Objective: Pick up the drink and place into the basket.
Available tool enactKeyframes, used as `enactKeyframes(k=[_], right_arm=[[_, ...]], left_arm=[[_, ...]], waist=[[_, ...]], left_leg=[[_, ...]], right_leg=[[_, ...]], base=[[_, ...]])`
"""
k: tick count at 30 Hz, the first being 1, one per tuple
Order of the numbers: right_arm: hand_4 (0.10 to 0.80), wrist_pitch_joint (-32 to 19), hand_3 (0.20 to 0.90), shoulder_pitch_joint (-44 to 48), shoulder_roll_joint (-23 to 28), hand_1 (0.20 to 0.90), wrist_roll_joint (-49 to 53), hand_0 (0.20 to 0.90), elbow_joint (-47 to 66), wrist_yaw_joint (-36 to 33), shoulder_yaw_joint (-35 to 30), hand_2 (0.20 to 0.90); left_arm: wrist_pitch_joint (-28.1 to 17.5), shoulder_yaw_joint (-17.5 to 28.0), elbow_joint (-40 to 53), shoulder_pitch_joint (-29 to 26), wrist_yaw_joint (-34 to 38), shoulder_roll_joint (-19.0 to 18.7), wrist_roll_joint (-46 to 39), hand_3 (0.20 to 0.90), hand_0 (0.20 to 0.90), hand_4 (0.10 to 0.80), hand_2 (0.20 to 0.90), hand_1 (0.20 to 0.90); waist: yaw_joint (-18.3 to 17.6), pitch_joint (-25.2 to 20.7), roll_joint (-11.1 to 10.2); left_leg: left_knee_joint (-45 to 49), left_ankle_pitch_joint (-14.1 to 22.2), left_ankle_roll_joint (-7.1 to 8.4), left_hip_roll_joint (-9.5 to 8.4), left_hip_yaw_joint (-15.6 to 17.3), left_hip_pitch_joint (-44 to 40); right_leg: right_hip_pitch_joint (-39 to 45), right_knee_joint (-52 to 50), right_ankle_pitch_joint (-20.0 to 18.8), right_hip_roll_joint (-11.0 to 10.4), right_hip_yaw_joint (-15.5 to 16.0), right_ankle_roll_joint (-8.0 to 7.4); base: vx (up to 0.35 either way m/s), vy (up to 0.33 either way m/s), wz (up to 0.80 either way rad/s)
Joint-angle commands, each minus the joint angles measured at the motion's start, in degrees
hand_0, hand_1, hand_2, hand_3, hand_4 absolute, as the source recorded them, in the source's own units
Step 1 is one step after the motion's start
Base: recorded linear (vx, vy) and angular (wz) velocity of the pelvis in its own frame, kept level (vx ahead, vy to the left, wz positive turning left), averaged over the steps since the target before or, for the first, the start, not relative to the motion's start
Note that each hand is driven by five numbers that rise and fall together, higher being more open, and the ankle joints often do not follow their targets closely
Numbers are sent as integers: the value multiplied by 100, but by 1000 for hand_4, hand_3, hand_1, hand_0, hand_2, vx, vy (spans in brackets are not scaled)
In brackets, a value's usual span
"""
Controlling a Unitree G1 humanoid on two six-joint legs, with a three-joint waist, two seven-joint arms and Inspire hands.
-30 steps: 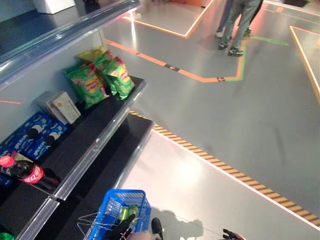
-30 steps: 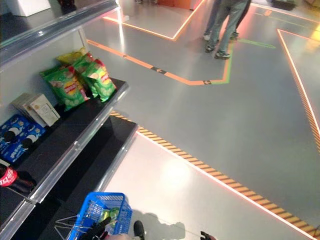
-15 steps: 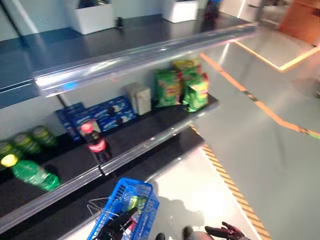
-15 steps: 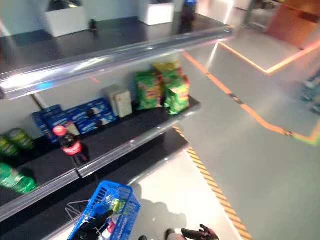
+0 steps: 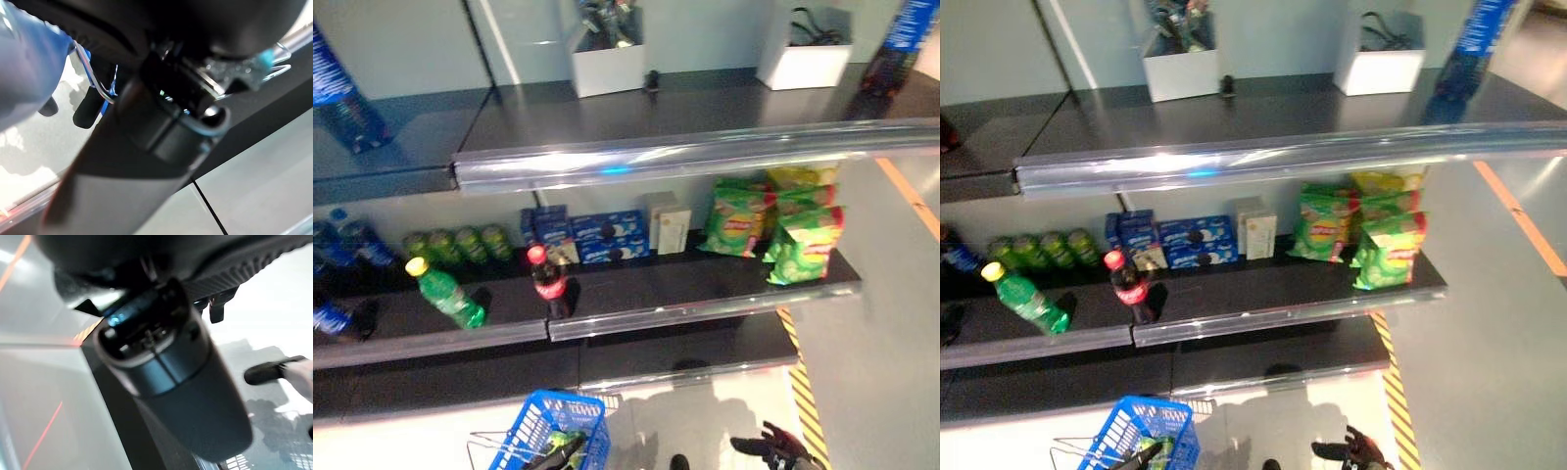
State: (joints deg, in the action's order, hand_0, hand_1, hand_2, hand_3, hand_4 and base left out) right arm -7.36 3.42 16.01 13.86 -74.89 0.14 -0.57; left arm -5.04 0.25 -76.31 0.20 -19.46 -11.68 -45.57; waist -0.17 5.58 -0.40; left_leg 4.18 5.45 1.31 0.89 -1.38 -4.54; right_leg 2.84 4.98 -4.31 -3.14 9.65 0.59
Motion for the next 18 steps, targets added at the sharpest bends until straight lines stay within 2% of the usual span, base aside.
enactKeyframes(k=[1,4,10,14,18], right_arm=[[800,-114,900,-150,22,900,218,900,-264,-158,-110,900],[800,-165,900,-214,74,900,37,900,-359,-84,-160,900],[800,-226,900,-244,45,900,-120,900,-405,-12,-172,900],[800,-235,900,-292,-69,900,-194,900,-378,67,-88,900],[800,-158,900,-262,-18,900,-179,900,-277,35,-35,900]], left_arm=[[-284,77,465,-518,-581,-95,176,200,300,100,300,300],[-373,130,392,-460,-641,-95,43,200,300,100,300,300],[-365,320,354,-400,-750,-189,11,200,300,100,300,300],[-412,434,397,-258,-726,-253,29,200,300,100,300,300],[-415,348,622,-158,-707,-139,-27,200,300,100,300,300]], waist=[[-20,-284,49],[-36,-311,101],[-4,-332,119],[39,-264,127],[77,-82,176]], left_leg=[[-803,-626,66,115,442,-82],[-872,-629,52,74,383,-105],[-897,-598,2,37,427,-151],[-837,-550,-43,-3,424,-204],[-296,-527,82,-18,412,129]], right_leg=[[172,-176,63,-267,-197,-424],[204,-195,110,-273,-142,-423],[231,-208,129,-286,-148,-446],[258,-255,191,-225,-204,-415],[228,-187,149,-224,-264,-316]], base=[[-25,49,159],[16,52,75],[30,10,-1],[67,-116,6],[-39,-33,8]])
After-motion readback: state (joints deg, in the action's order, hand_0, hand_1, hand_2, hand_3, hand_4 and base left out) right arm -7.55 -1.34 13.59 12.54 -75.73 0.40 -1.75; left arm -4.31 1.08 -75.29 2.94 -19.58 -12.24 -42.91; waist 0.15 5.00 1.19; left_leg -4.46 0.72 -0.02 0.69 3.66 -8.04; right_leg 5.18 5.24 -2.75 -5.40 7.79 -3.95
